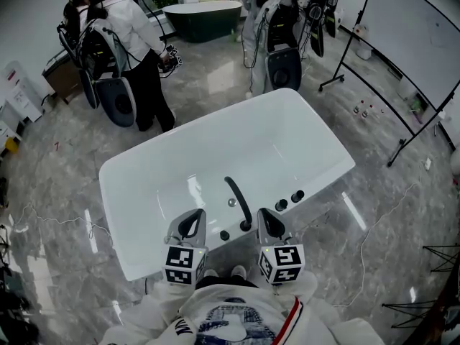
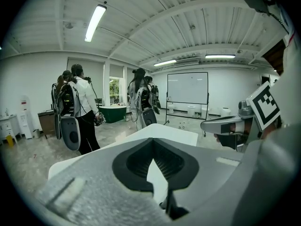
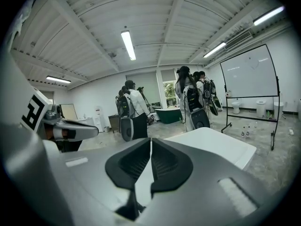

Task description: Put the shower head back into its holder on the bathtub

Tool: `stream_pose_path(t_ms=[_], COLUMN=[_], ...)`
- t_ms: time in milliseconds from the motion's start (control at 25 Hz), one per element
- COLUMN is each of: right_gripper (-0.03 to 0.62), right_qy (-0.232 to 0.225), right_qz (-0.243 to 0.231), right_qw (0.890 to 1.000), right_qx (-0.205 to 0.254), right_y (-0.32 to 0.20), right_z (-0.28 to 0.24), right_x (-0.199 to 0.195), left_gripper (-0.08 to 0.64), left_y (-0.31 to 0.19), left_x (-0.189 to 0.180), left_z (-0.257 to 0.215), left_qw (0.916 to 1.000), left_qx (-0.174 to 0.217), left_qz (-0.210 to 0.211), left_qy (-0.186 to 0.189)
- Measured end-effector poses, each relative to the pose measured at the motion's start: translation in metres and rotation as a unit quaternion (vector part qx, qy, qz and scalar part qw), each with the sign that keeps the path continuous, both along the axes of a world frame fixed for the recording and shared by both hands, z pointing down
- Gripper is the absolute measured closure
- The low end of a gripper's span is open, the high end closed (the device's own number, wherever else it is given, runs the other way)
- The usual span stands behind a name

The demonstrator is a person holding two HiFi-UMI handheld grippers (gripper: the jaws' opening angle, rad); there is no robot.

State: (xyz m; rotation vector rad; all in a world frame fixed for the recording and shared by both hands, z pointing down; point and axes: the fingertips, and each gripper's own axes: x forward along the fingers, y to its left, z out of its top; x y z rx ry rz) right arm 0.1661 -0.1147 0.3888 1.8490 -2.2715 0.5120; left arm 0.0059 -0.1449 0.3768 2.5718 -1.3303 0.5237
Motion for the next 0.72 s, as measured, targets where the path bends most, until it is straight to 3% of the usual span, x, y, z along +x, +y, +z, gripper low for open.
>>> stream_pose_path(t_ms=[400, 720], right_gripper=[0.587, 0.586], right_qy=[-0.005, 0.009], right_qz=[0.006, 0.015], right_qw=[1.0, 1.0], right_qx=[0.014, 0.021], right_y=[0.021, 0.069], right_z=[-0.007, -0.032], right_x=[-0.011, -0.055], left_gripper=[0.558, 0.558], left_y=[0.016, 0.067], left_x=[-0.015, -0.046], left_z=[-0.002, -0.014], left_qw=[0.9999, 0.9994], left_qx=[0.012, 0.005], left_qz=[-0.001, 0.021], left_qy=[0.001, 0.028])
